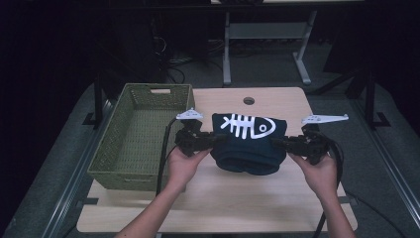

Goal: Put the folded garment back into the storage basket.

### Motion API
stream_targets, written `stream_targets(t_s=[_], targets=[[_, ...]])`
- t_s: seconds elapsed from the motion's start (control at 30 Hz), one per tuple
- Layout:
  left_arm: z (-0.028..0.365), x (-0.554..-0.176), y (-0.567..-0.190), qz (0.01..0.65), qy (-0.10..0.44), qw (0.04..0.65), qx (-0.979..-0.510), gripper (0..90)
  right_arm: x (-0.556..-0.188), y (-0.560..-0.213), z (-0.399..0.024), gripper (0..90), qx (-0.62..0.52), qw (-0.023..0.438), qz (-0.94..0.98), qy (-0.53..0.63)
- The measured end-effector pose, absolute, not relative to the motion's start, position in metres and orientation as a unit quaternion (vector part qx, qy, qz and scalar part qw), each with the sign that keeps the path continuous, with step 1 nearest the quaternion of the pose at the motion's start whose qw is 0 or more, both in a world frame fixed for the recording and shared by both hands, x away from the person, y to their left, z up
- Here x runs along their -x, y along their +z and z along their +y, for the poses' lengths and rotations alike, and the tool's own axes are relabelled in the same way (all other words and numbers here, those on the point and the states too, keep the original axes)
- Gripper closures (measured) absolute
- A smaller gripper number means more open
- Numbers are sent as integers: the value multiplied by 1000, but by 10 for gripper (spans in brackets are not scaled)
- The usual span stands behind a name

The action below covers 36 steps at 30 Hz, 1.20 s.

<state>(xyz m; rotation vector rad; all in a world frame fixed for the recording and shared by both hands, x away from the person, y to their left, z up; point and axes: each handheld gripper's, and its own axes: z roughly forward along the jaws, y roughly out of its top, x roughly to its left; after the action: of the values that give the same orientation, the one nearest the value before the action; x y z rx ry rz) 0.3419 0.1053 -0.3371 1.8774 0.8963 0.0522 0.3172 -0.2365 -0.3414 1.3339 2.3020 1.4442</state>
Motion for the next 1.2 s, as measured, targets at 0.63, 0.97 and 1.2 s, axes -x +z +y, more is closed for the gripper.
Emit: stream_targets(t_s=[0.63,0.97,1.2], targets=[[136,-342,-330,385,39,505,-771,739,-328,-332,-205,740,-424,53,766,481],[153,-341,-326,393,46,504,-768,738,-334,-329,-188,741,-418,49,769,480],[165,-342,-325,400,49,501,-766,738,-339,-328,-175,743,-412,45,776,475]])
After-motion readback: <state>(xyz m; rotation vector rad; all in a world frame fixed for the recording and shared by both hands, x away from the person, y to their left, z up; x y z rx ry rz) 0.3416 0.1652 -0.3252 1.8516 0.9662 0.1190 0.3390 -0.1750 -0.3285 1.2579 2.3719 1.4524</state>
